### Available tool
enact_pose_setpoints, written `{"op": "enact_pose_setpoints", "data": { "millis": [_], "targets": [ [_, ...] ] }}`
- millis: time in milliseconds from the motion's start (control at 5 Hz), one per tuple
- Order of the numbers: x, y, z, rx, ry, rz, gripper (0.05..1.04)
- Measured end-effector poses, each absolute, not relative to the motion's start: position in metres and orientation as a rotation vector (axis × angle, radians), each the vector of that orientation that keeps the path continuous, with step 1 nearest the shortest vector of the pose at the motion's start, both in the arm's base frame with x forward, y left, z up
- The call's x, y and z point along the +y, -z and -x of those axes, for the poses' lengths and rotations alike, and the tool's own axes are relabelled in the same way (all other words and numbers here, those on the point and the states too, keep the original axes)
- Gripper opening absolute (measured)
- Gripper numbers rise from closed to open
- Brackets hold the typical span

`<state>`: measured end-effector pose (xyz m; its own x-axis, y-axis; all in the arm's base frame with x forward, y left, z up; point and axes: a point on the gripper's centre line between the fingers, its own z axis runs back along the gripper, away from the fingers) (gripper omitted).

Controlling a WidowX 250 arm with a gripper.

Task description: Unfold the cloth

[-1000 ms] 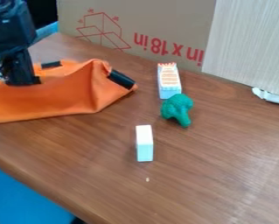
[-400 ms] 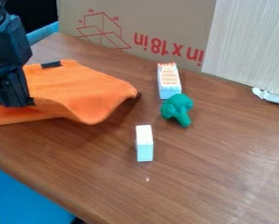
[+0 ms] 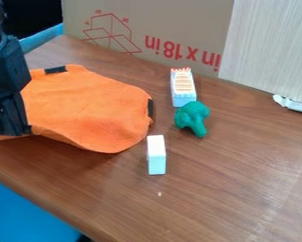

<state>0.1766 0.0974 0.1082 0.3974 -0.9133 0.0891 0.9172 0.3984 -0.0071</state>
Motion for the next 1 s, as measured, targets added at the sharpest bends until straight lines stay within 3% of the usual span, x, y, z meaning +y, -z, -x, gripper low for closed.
{"op": "enact_pose_setpoints", "data": {
  "millis": [400, 1000],
  "targets": [
    [0.088, -0.097, -0.164, -0.026, 1.182, 0.090, 0.055],
    [0.063, -0.091, -0.137, -0.002, 1.241, 0.064, 0.080]
  ]
}}
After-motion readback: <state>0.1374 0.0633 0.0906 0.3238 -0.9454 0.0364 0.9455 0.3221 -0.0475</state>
